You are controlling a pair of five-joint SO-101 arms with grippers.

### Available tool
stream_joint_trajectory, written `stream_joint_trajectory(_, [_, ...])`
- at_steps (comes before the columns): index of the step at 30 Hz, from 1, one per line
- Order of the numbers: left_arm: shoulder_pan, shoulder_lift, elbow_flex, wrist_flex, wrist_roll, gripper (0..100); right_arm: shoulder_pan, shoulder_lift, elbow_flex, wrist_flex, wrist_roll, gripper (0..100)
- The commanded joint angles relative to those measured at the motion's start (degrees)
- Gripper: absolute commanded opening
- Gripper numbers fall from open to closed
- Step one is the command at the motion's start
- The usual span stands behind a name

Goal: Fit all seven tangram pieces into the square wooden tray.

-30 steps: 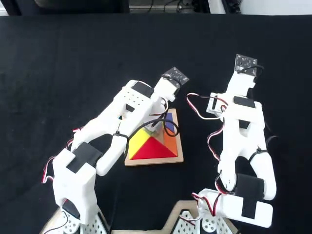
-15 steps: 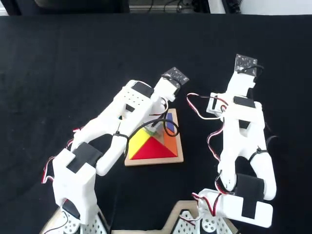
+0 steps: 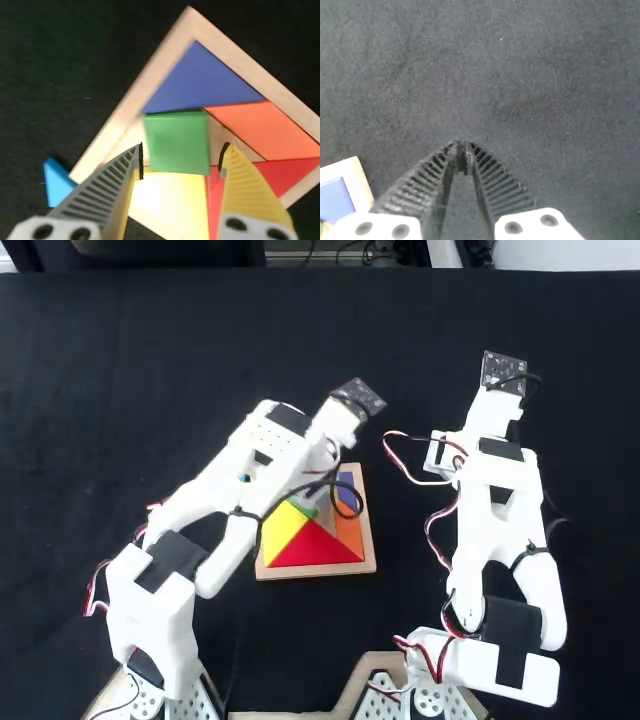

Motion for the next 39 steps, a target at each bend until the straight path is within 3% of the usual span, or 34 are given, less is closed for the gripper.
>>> stream_joint_trajectory(1, [-3.91,-1.23,-7.16,1.05,1.32,26,-0.44,-0.13,-2.07,-0.97,0.53,1.1])
stream_joint_trajectory(25, [0.66,-0.62,0.40,-1.67,2.46,26,-0.53,-0.13,-2.07,-0.97,0.53,1.1])
stream_joint_trajectory(34, [-0.31,-1.23,0.40,-3.43,2.37,26,-0.53,-0.13,-2.07,-0.97,0.53,1.1])
stream_joint_trajectory(39, [-5.23,-0.79,-2.42,-3.87,2.29,26,-0.53,-0.13,-2.07,-0.97,0.53,1.1])
